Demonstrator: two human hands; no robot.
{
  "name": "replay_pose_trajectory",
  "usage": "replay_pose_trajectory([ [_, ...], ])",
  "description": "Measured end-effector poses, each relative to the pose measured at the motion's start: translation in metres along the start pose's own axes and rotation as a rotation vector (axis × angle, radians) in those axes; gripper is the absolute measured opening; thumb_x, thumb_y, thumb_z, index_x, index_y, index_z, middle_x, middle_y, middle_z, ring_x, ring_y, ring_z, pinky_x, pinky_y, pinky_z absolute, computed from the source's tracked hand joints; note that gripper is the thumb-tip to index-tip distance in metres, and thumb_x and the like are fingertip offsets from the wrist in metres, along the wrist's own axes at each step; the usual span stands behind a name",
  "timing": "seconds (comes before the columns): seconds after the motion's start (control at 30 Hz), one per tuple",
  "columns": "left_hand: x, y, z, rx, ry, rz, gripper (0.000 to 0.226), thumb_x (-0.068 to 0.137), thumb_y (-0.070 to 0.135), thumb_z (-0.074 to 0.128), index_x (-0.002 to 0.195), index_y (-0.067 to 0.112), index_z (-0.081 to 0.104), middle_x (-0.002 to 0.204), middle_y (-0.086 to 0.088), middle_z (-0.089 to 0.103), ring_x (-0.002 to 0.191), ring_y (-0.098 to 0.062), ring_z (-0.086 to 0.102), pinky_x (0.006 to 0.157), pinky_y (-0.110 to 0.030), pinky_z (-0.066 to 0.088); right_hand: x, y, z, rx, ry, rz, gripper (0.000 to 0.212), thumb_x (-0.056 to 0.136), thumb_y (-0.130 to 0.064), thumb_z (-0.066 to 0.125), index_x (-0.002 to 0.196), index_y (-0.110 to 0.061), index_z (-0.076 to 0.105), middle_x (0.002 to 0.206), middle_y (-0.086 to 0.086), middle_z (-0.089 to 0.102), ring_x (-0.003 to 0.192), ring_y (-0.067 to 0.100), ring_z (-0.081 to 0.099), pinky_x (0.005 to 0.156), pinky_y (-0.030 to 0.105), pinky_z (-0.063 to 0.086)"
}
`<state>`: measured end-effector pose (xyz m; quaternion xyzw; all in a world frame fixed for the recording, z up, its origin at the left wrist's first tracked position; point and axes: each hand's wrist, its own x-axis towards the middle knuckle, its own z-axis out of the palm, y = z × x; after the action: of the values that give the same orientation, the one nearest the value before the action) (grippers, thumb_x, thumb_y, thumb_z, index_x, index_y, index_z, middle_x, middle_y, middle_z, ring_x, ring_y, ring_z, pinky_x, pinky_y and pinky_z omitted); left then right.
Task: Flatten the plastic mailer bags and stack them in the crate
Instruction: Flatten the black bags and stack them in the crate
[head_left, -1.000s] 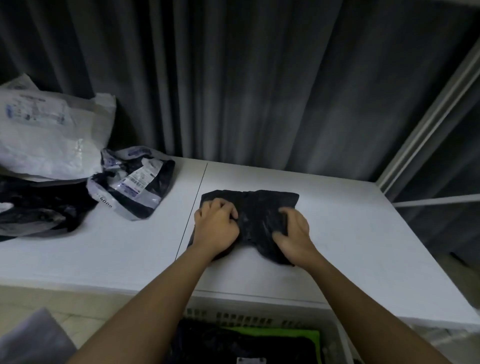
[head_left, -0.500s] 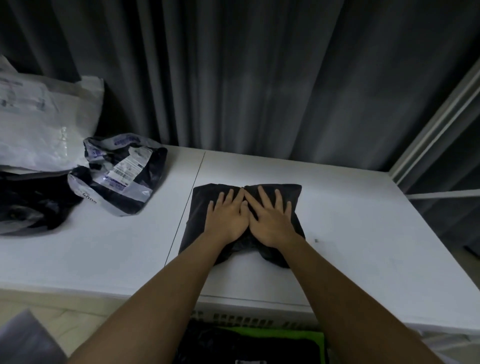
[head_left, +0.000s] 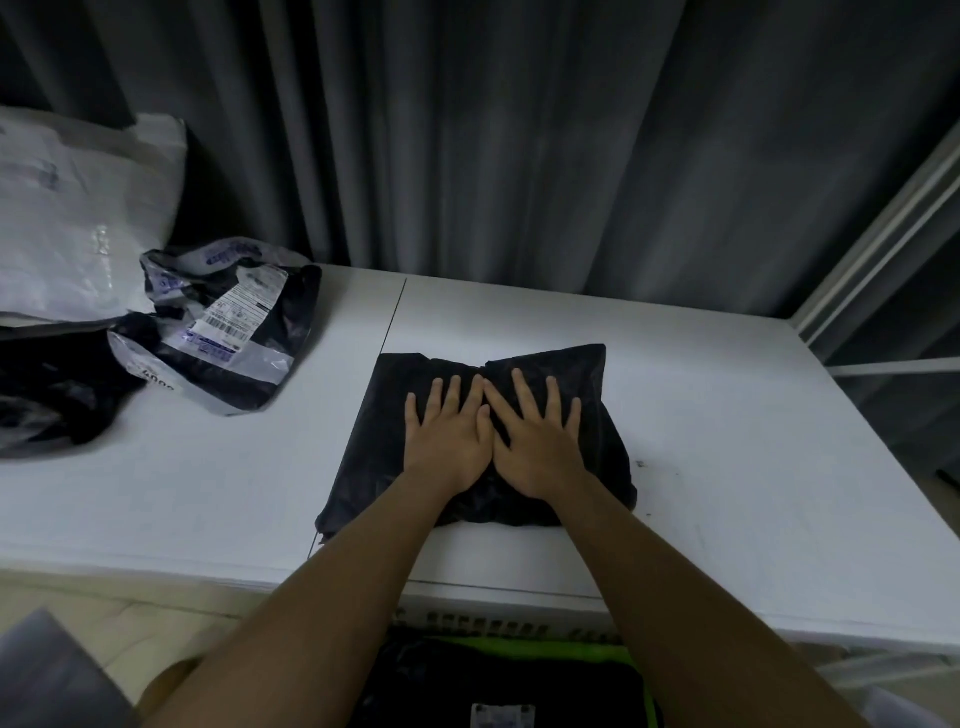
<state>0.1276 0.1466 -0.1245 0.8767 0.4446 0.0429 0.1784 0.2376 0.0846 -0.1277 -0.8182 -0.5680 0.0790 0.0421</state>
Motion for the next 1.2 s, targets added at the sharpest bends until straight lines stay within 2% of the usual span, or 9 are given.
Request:
replay_pose_trajectory([
  [0.8,0.001,-0.001,0.021,0.090,0.042,0.003,0.053,0.103,0.036,0.011,0.153,0.024,0.000,0.161,-0.003,-0.001,0.147,-0.019,-0.010,0.116,-0.046,-0.012,0.003,0.006,0.020,-0.029,-0.007,0.004,0.055,0.100,-0.054,0.017,0.149,-0.045,-0.006,0.160,-0.003,-0.016,0.144,0.036,-0.019,0.111,0.058,-0.014],
  [1.2,-0.003,0.000,0.024,0.146,0.015,0.005,0.053,0.103,0.036,0.010,0.153,0.023,0.001,0.161,-0.003,-0.002,0.147,-0.020,-0.011,0.117,-0.047,-0.010,-0.001,0.006,0.021,-0.083,-0.050,0.004,0.056,0.099,-0.054,0.017,0.150,-0.044,-0.006,0.160,-0.001,-0.015,0.144,0.036,-0.020,0.110,0.059,-0.016],
])
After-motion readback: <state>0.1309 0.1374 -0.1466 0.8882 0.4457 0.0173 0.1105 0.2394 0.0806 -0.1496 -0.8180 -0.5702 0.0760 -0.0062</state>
